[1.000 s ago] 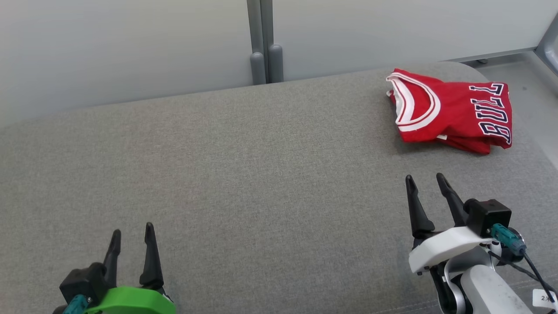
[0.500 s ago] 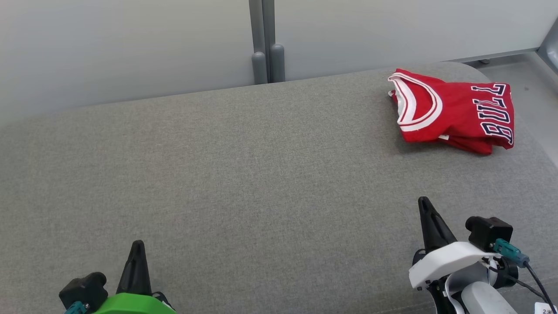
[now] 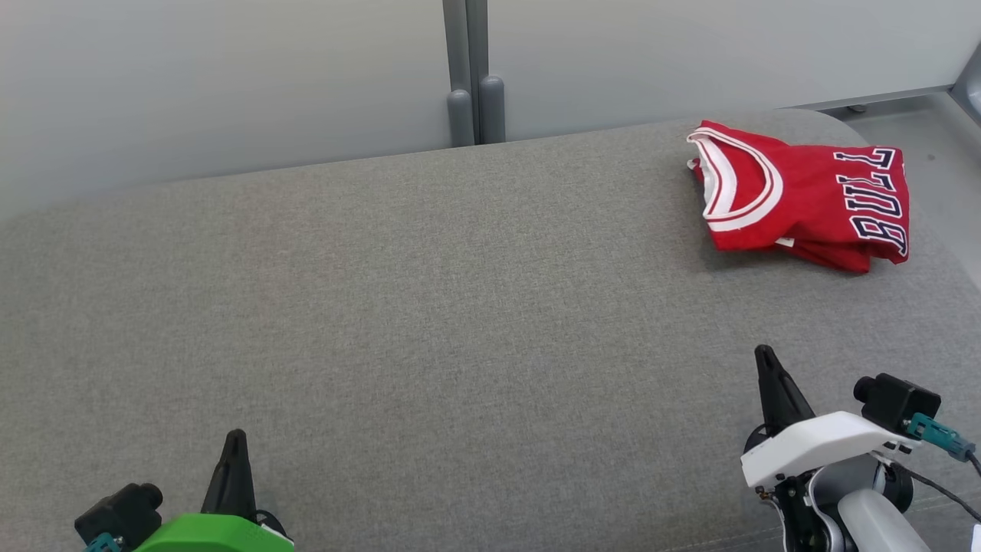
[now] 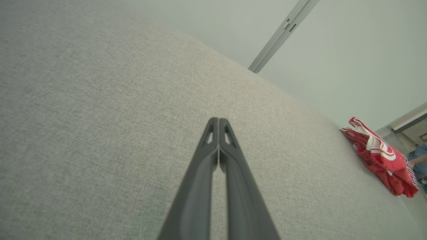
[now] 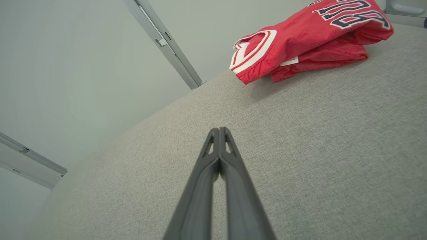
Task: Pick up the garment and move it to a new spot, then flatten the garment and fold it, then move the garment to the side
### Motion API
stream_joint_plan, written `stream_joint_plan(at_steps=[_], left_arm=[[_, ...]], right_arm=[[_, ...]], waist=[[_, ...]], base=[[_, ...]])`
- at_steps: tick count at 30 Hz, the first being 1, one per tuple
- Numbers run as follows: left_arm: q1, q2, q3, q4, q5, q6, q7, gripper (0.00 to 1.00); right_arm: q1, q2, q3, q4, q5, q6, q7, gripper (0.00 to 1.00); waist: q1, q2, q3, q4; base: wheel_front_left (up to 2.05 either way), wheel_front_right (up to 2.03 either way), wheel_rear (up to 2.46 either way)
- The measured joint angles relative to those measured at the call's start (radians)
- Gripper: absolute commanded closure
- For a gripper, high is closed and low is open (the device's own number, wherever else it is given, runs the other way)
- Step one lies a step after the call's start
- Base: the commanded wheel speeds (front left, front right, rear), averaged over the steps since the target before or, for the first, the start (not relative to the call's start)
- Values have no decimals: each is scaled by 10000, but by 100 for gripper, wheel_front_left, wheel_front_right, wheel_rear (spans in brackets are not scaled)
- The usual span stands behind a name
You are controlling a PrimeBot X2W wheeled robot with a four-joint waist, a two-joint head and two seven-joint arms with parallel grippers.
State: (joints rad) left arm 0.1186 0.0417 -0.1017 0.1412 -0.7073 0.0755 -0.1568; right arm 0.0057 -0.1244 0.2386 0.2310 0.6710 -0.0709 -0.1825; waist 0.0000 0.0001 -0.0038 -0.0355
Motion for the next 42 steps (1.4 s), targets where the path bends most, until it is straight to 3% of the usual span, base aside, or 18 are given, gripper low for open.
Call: stream_joint_plan(at_steps=[42], left_arm=[[-801,58,744,663,-4951,-991,1331,100]], right_arm=[[-202,280,-1747,155,5212,976,1411,100]], waist=[[1,0,39,193]], base=[[0,0,0]])
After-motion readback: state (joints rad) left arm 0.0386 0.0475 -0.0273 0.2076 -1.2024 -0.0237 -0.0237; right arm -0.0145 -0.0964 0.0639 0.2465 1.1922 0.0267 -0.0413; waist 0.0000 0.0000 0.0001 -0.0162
